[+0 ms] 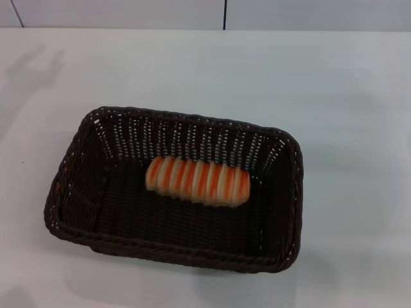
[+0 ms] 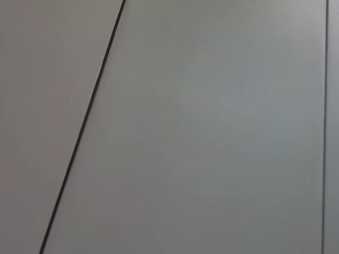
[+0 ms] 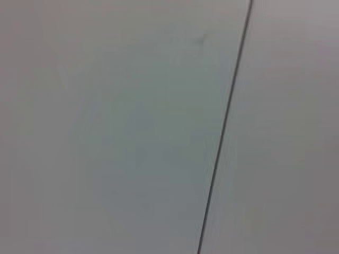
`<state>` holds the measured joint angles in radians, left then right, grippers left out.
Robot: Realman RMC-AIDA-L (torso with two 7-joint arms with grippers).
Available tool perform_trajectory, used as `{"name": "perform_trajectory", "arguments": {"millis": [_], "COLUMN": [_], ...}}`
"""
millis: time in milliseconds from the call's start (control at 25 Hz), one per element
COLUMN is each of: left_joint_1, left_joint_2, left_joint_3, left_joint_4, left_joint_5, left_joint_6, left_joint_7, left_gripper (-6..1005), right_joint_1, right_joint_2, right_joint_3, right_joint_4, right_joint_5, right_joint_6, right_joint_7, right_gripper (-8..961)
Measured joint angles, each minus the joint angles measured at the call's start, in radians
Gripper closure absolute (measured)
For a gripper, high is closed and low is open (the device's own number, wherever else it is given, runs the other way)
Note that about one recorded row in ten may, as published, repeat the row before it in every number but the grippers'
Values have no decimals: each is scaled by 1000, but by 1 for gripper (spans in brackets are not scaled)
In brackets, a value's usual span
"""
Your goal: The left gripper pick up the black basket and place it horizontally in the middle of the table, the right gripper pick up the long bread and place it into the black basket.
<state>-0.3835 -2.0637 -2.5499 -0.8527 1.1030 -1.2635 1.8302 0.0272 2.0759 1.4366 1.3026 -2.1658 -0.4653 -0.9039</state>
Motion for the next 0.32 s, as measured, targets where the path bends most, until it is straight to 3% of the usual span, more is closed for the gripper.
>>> {"name": "perform_trajectory", "arguments": {"millis": [320], "left_joint_1": [-21], "left_joint_2": [1], "left_joint_3": [-9], "left_joint_4": [137], "left_joint_5": [-56], "left_joint_6": [-24], "left_joint_7": [148], "left_gripper": [547], "right_joint_1": [97], "right_joint_2": [-3], "right_joint_3": [-37], "right_joint_4": [-217], "right_joint_5": [-78], "right_joint_6": [-228], "right_joint_7": [210], "right_gripper": [251]}}
